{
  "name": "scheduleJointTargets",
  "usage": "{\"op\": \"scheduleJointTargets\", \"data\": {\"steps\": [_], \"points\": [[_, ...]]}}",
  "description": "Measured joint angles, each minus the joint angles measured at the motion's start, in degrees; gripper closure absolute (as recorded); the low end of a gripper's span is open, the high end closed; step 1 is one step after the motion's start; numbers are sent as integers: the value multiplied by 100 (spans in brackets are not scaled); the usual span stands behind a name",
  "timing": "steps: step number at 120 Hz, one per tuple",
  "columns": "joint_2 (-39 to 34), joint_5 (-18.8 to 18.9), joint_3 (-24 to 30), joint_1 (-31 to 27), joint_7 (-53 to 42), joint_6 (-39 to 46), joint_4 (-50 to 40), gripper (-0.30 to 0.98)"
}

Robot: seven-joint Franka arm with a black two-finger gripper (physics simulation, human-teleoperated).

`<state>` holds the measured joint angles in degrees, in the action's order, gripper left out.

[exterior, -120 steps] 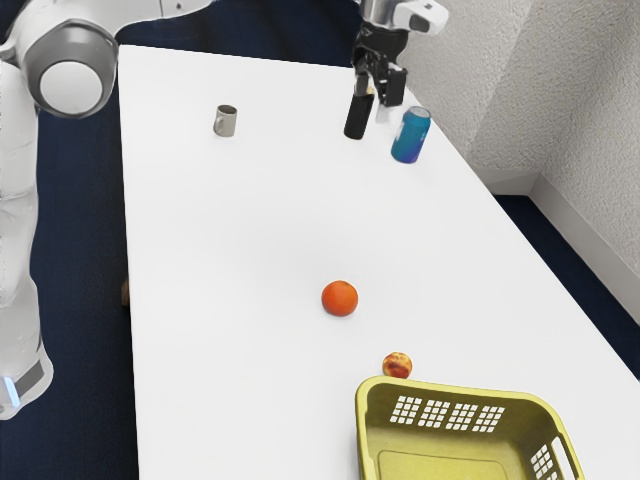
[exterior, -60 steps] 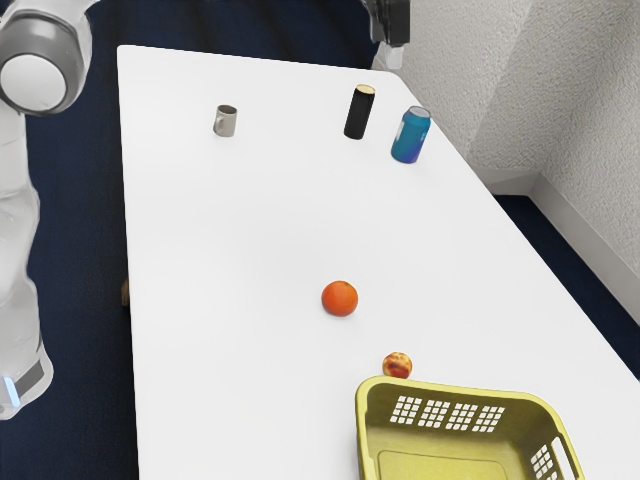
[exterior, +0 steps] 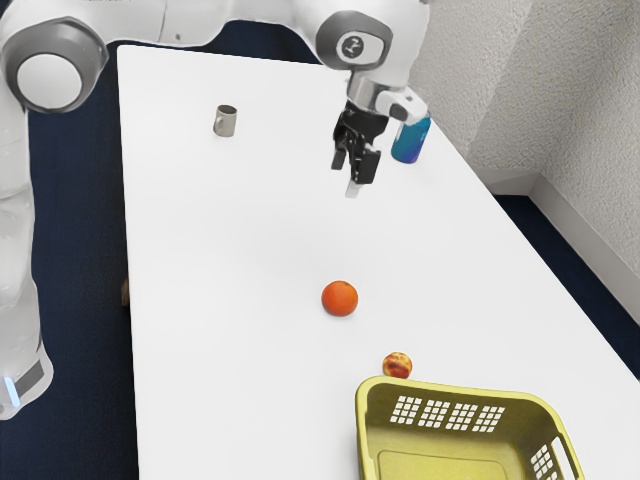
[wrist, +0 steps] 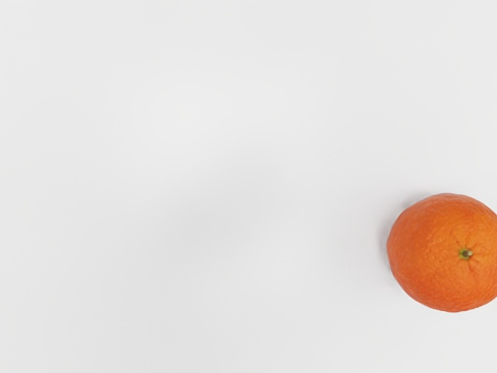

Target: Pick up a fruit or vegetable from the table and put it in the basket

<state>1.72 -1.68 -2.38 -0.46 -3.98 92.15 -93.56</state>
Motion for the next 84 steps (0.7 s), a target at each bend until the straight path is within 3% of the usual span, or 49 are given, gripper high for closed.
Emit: {"op": "scheduleJointTargets", "data": {"steps": [26,63,84], "points": [[-1,68,178,174,-108,1067,-617,0],[-413,42,727,256,-213,1905,-1638,0],[-438,-35,781,378,-256,2223,-2062,0]]}}
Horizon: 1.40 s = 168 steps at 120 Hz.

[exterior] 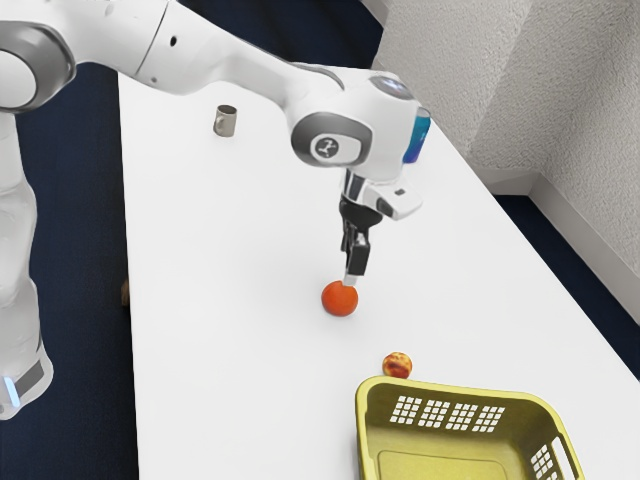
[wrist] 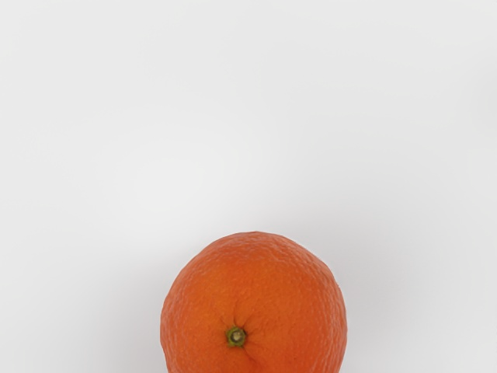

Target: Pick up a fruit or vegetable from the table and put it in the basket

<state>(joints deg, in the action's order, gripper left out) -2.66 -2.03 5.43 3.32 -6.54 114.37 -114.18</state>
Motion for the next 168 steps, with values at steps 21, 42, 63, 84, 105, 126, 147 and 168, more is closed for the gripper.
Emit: {"op": "scheduleJointTargets", "data": {"steps": [21,42,63,84,105,126,147,168], "points": [[-24,-19,-9,-165,-30,177,-184,0],[-28,-19,152,-279,-51,354,-283,0],[-35,-22,169,-66,-68,447,-345,0],[-58,-25,159,-156,-76,486,-522,0],[1,-22,205,-220,-75,541,-570,0],[115,-30,255,-135,-74,646,-571,0],[220,-103,251,-34,-74,772,-643,0],[245,-154,248,32,-65,853,-698,21]]}}
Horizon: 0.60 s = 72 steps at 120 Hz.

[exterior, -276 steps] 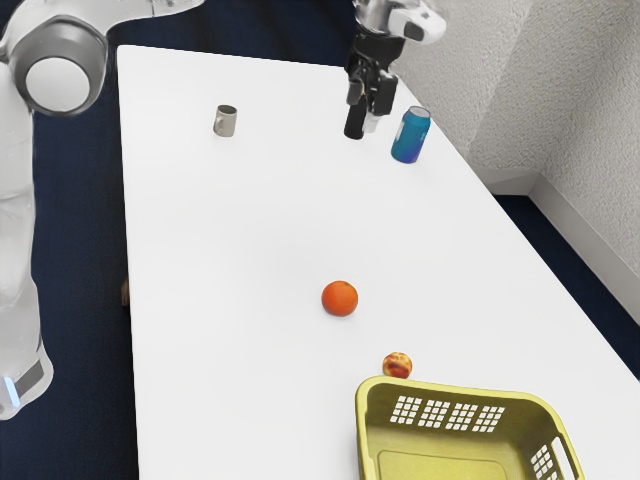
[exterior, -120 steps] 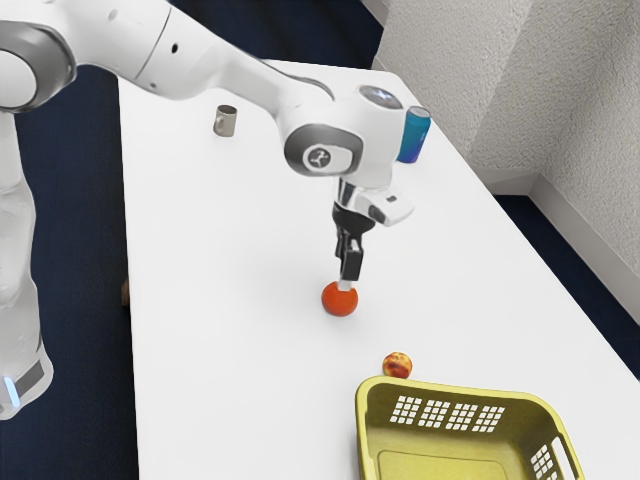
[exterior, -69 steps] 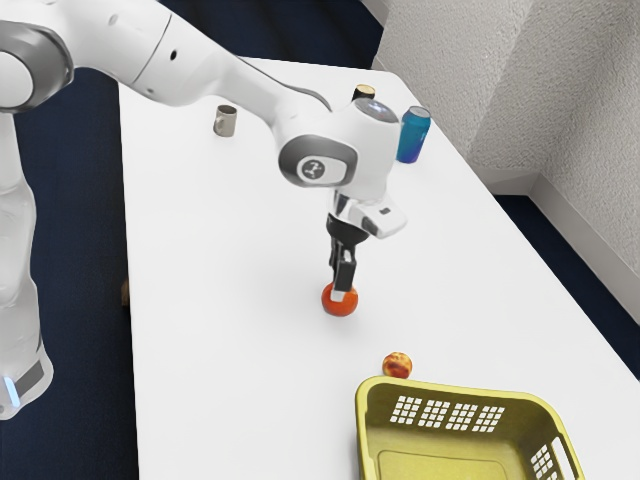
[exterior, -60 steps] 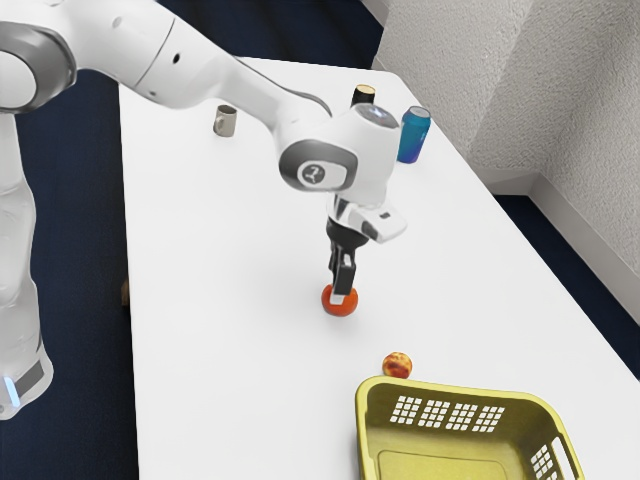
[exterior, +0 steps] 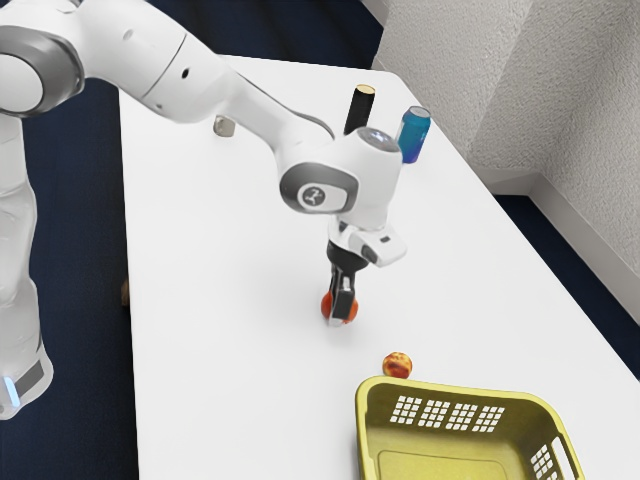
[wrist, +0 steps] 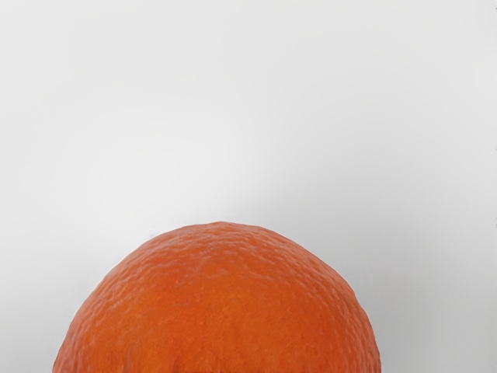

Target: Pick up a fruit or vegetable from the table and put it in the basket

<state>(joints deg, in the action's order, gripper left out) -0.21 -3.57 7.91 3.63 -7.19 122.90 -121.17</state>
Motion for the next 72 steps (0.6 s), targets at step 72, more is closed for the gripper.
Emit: {"op": "scheduleJointTargets", "data": {"steps": [72], "points": [[770,509,222,502,111,-1196,3386,35]]}}
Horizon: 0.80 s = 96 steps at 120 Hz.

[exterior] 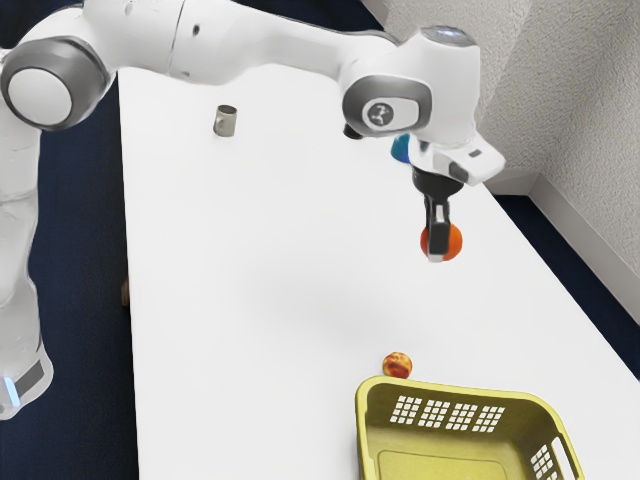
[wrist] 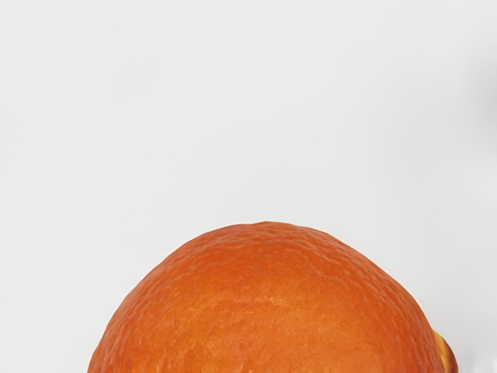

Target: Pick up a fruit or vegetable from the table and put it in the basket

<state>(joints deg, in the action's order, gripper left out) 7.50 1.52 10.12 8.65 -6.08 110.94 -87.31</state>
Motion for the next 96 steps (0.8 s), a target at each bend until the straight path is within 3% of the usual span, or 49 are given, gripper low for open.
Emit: {"op": "scheduleJointTargets", "data": {"steps": [14,31,44,78,84,96], "points": [[369,158,41,646,-8,-273,637,35],[1254,394,317,909,-19,-687,1721,35],[1643,606,656,1138,-29,-885,2052,36],[2308,759,731,1578,-56,-1065,2538,35],[2316,743,735,1613,-58,-1076,2525,23],[2306,722,720,1621,-56,-1100,2492,12]]}}
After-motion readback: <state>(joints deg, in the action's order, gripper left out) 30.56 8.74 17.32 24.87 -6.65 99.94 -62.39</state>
